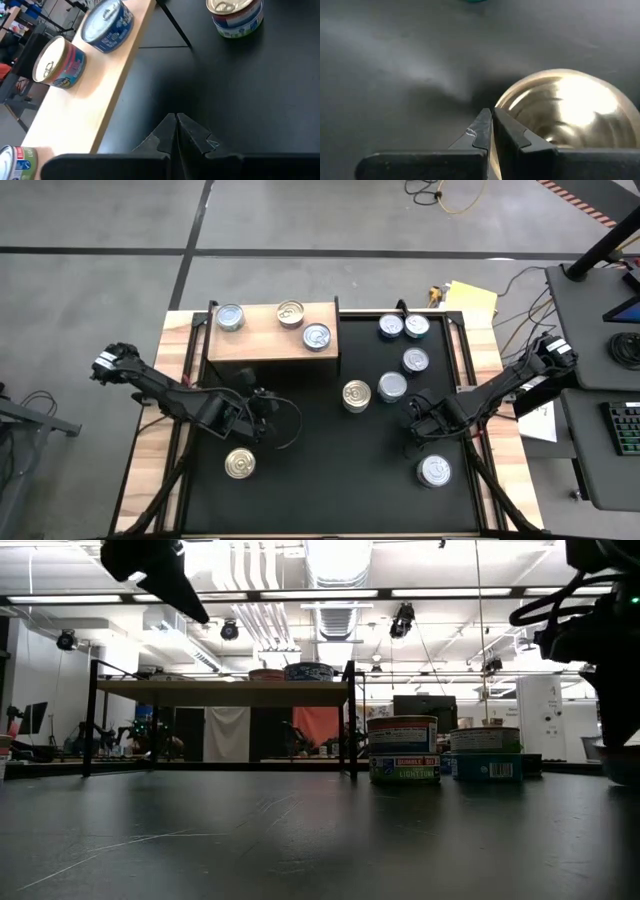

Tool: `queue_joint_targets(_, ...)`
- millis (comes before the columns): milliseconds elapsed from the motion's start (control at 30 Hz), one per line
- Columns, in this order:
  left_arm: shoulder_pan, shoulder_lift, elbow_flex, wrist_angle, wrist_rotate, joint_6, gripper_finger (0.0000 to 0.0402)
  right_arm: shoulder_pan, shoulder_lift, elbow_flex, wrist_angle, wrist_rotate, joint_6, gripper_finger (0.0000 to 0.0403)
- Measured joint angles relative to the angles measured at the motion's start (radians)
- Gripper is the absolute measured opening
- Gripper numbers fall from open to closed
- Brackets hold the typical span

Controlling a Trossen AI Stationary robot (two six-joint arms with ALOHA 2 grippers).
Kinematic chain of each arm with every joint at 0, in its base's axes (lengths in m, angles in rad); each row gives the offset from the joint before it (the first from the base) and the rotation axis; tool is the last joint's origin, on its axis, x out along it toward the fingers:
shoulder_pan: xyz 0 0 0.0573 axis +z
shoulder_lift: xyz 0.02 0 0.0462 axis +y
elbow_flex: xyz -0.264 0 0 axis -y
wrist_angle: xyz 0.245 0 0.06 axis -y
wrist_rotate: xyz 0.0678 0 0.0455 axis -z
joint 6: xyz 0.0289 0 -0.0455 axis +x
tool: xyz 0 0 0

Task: Stack canned seafood by type on shelf
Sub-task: Stack the blue/pink tuna can on top of the other blue/pink tuna can on the shelf

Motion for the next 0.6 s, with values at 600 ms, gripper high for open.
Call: queue_joint_targets(600,-0.059,0.079,0.0,0.164,0.051,-0.018,0.0,0.017,0.001,0.021,0.167,0.082,-0.214,0.0009)
